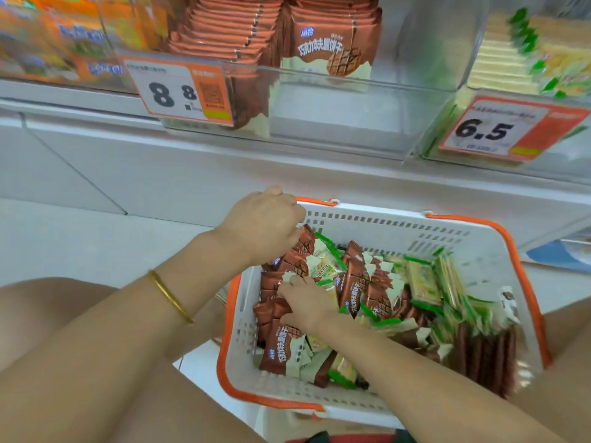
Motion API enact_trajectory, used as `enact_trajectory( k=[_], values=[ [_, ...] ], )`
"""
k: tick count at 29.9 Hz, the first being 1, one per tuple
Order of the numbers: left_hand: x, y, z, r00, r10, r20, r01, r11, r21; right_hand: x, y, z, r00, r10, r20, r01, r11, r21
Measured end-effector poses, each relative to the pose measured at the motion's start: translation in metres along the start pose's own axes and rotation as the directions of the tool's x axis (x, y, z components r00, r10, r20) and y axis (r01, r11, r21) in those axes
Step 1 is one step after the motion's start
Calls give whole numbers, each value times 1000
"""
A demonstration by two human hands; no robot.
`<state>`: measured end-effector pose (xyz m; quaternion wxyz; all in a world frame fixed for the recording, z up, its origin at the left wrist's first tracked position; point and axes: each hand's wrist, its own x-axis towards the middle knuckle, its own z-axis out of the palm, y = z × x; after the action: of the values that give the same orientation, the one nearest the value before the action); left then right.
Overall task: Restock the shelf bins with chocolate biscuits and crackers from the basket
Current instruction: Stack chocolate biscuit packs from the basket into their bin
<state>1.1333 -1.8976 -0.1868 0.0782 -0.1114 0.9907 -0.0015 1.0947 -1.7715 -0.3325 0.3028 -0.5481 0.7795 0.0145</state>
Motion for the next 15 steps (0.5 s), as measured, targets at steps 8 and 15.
enact_trajectory(
  k=[8,15],
  values=[
    [4,3,-7,993,-8,117,19,996,-92,-6,33,-33,999,-25,45,-1,871,491],
    [9,-2,-14,947,-6,321,115,939,-323,-48,75,-125,981,147,-126,49,444,895]
  ],
)
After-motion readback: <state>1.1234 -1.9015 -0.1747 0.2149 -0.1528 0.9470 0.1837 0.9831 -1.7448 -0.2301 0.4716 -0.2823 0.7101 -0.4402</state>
